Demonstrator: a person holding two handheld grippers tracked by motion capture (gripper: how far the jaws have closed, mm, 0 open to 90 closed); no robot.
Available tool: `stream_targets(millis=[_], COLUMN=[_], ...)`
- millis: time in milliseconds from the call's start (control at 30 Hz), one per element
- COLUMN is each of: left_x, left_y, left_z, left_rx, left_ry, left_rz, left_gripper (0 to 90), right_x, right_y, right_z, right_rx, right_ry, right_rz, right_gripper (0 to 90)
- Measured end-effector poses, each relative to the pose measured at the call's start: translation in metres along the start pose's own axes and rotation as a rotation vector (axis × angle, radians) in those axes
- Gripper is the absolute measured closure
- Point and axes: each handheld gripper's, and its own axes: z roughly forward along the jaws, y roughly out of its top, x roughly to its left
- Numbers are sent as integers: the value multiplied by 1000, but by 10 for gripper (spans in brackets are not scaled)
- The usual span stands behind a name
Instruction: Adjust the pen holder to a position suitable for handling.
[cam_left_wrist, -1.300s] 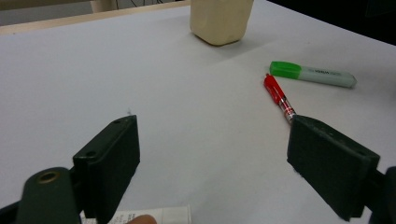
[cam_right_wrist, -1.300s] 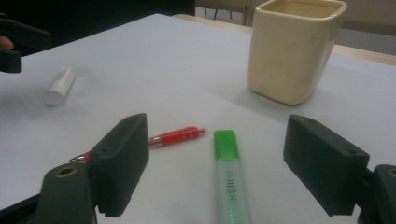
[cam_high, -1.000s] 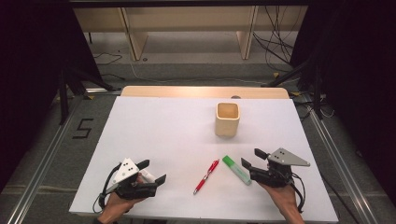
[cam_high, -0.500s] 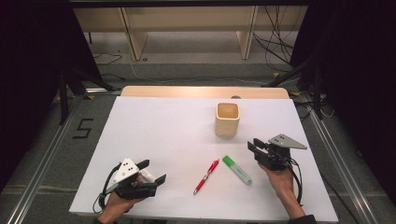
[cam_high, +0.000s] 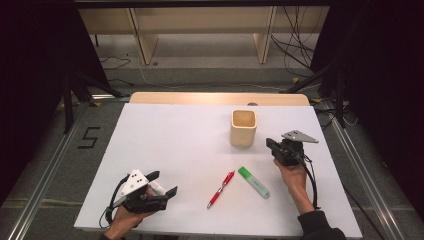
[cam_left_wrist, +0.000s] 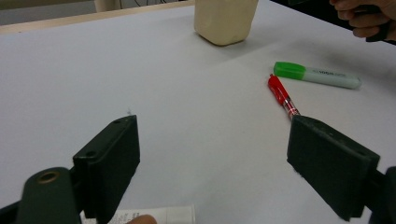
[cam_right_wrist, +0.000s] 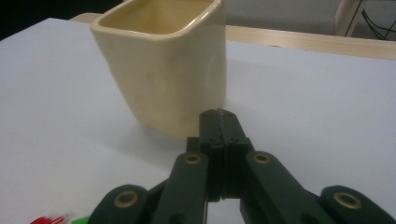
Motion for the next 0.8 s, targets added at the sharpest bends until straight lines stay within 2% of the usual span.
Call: stream_targets(millis=[33,133,333,667,800], left_x=[0,0,0,1,1], left_y=[0,0,0,0,0], left_z=[0,0,0,0,0], left_rx=[1,2,3,6,6], left_ry=[0,1,2,2,3], left_rz=[-1,1,-4,-2,0], left_gripper=[166,166,166,166,166], right_x=[-2,-4,-11,-14,-13], right_y=[3,6,13,25,25], right_z=[7,14,36,53,62], right_rx=[8,14,44,73,98], right_ry=[-8,-19,-29,-36,-29], right_rz=[2,0,35,48,33], right_gripper=[900,900,900,900,900])
